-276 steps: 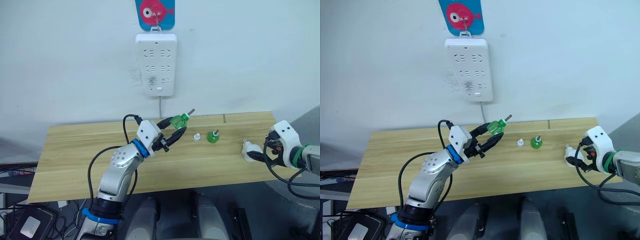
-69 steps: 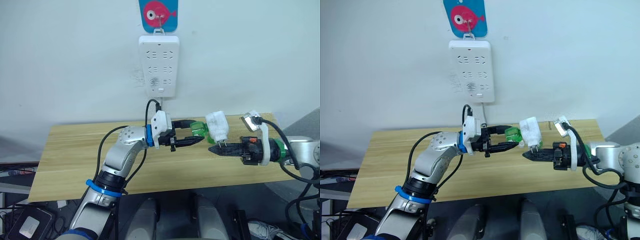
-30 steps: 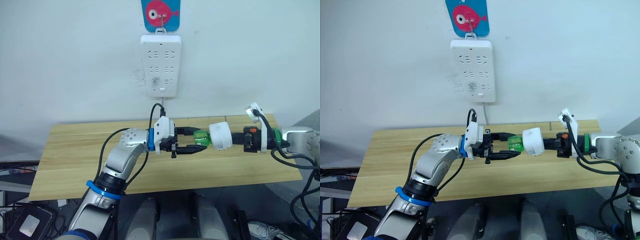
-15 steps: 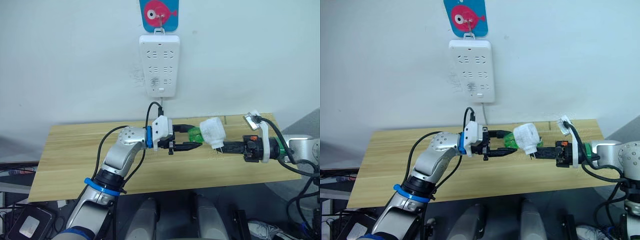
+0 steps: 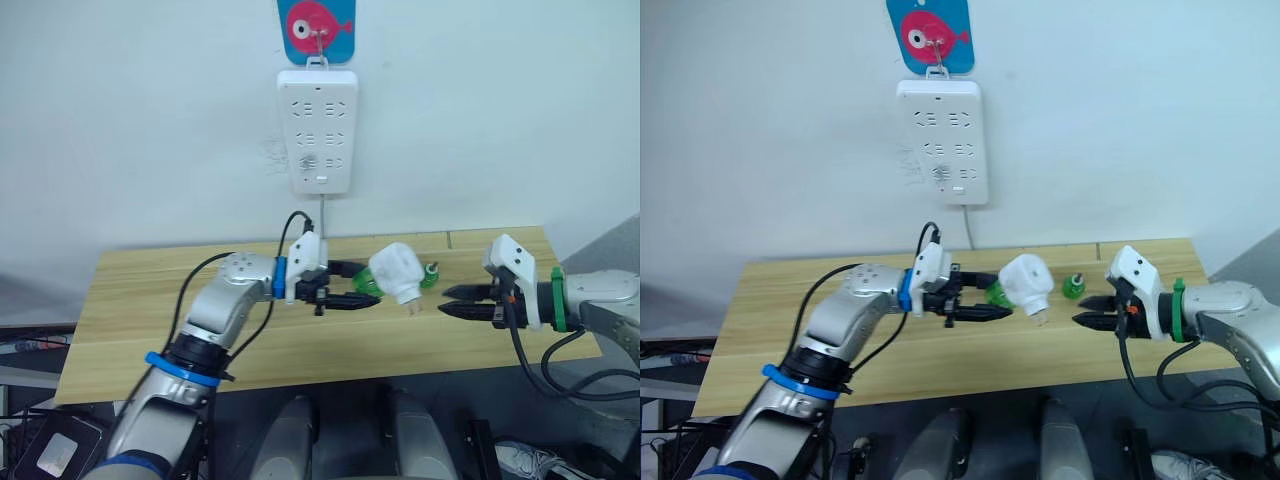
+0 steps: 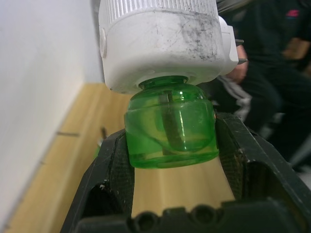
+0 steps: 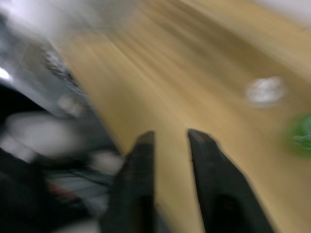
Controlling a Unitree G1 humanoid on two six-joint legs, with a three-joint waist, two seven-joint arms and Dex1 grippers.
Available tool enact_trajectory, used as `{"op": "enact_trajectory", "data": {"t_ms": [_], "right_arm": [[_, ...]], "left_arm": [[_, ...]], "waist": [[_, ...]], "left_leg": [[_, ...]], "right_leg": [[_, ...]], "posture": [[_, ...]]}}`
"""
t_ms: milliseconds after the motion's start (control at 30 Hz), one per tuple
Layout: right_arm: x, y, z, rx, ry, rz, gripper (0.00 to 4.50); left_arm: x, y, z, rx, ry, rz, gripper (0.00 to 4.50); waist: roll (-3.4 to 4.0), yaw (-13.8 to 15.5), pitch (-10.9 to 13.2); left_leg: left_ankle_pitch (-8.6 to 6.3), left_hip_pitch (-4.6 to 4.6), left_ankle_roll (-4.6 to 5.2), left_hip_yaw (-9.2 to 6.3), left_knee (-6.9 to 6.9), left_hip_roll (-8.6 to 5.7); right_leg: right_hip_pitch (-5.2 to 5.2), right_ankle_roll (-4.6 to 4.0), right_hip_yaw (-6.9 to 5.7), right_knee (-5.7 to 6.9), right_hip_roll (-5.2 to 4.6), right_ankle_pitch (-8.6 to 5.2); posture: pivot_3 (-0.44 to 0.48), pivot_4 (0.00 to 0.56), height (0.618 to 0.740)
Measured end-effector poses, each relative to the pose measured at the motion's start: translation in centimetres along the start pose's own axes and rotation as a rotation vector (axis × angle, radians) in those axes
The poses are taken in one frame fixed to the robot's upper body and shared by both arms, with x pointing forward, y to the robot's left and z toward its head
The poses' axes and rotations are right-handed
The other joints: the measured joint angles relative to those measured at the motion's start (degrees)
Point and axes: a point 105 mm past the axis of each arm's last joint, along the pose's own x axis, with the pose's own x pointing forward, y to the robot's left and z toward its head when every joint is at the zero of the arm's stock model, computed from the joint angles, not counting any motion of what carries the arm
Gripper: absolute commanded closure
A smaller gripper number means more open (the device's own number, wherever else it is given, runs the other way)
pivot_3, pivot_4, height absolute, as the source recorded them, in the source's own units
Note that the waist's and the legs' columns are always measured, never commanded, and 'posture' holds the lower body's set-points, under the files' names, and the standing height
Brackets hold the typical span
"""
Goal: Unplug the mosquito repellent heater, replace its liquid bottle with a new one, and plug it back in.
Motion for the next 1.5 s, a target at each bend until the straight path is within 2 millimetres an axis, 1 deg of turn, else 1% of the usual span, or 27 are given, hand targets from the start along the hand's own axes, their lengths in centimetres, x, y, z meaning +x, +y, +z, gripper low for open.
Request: {"op": "enact_trajectory", "data": {"t_ms": [33,100,200,300,367,500,600,733,867,1100,1200,1233,1300,1467,1500], "right_arm": [[0.0,-0.5,0.1,-0.093,-0.010,-0.018,1.80],[0.4,-1.2,1.0,-0.377,-0.075,-0.033,1.05],[1.0,-0.7,2.3,-0.687,-0.158,0.011,0.05],[2.0,0.5,3.8,-0.938,-0.275,0.081,0.05],[2.7,1.1,4.8,-1.059,-0.339,0.107,0.05],[3.8,1.7,6.0,-1.255,-0.393,0.146,0.05],[4.4,2.3,6.0,-1.316,-0.420,0.173,0.05],[5.5,3.1,6.9,-1.356,-0.478,0.186,0.05],[6.3,3.6,7.5,-1.405,-0.488,0.225,0.05],[6.9,4.2,7.6,-1.454,-0.502,0.272,0.05],[7.5,4.4,7.1,-1.454,-0.482,0.304,0.62],[7.7,4.4,6.9,-1.447,-0.477,0.314,0.98],[7.8,4.3,7.1,-1.455,-0.483,0.313,1.52],[7.9,4.0,7.4,-1.476,-0.482,0.316,1.51],[7.9,4.0,7.4,-1.477,-0.483,0.316,1.51]], "left_arm": [[-0.5,-0.1,-0.3,-0.025,0.018,-0.010,2.24],[-1.4,-0.8,-0.8,-0.128,0.050,-0.070,2.24],[-2.1,-1.3,-0.9,-0.229,0.091,-0.129,2.24],[-2.6,-1.5,-1.3,-0.313,0.141,-0.176,2.24],[-2.5,-1.5,-1.2,-0.363,0.149,-0.196,2.24],[-2.4,-0.9,-0.6,-0.431,0.155,-0.212,2.24],[-2.3,-0.7,-0.8,-0.452,0.157,-0.214,2.24],[-2.0,-1.1,-1.3,-0.469,0.188,-0.241,2.24],[-1.6,-1.0,-0.9,-0.466,0.195,-0.250,2.24],[-1.4,-1.1,-1.0,-0.469,0.201,-0.258,2.24],[-1.3,-1.2,-1.1,-0.471,0.206,-0.264,2.24],[-1.3,-1.2,-1.2,-0.470,0.211,-0.265,2.24],[-1.4,-1.2,-1.2,-0.467,0.215,-0.259,2.24],[-1.5,-1.0,-1.0,-0.441,0.205,-0.249,2.24],[-1.6,-1.0,-1.1,-0.440,0.202,-0.249,1.89]], "waist": [[0.02,-0.3,0.0],[0.01,-0.7,0.0],[0.02,-0.8,0.0],[0.02,-0.9,0.0],[0.02,-0.9,0.0],[0.02,-0.8,0.0],[0.02,-0.8,0.0],[0.03,-0.8,0.0],[0.03,-0.8,0.0],[0.04,-0.9,0.0],[0.04,-0.9,0.0],[0.04,-0.9,0.0],[0.04,-1.0,0.0],[0.04,-1.0,0.0],[0.04,-1.0,0.0]], "left_leg": [[0.00,0.00,0.00,0.01,0.00,0.05],[0.00,-0.01,-0.01,0.01,0.04,0.08],[0.01,-0.04,-0.02,-0.07,0.09,0.12],[0.01,-0.06,-0.02,-0.13,0.14,0.13],[0.01,-0.12,-0.03,-0.17,0.21,0.11],[0.01,-0.16,-0.03,-0.27,0.27,0.05],[0.01,-0.16,-0.03,-0.29,0.26,0.04],[0.01,-0.16,-0.04,-0.31,0.26,0.04],[0.01,-0.16,-0.04,-0.31,0.29,0.03],[0.01,-0.16,-0.04,-0.31,0.29,0.02],[0.01,-0.16,-0.04,-0.30,0.29,0.02],[0.01,-0.16,-0.04,-0.29,0.29,0.02],[0.01,-0.16,-0.04,-0.30,0.29,0.02],[0.01,-0.16,-0.04,-0.30,0.29,0.02],[0.01,-0.16,-0.04,-0.31,0.29,0.03]], "right_leg": [[-0.01,0.00,0.03,0.01,-0.01,0.00],[-0.02,-0.01,0.06,0.01,-0.01,0.01],[-0.01,-0.02,0.03,0.02,-0.02,0.01],[0.00,-0.03,0.04,0.02,-0.05,0.02],[-0.01,-0.02,0.02,0.04,-0.05,0.02],[-0.02,-0.02,-0.01,0.04,-0.04,0.02],[-0.06,-0.03,-0.01,0.04,-0.03,0.02],[-0.08,-0.03,0.02,0.06,-0.02,0.02],[-0.07,-0.03,0.04,0.07,-0.02,0.03],[-0.08,-0.03,0.03,0.08,-0.02,0.03],[-0.08,-0.03,0.04,0.09,-0.02,0.03],[-0.08,-0.03,0.05,0.09,-0.02,0.03],[-0.09,-0.03,0.06,0.11,-0.02,0.03],[-0.09,-0.03,0.06,0.10,-0.02,0.03],[-0.09,-0.03,0.06,0.10,-0.02,0.03]], "posture": [[0.031,0.245,0.740],[0.032,0.242,0.740],[0.035,0.239,0.740],[0.040,0.239,0.740],[0.040,0.239,0.740],[0.040,0.234,0.740],[0.039,0.230,0.740],[0.039,0.226,0.740],[0.040,0.222,0.740],[0.040,0.222,0.740],[0.045,0.223,0.740],[0.045,0.223,0.740],[0.046,0.225,0.740],[0.048,0.227,0.740],[0.052,0.227,0.740]]}}
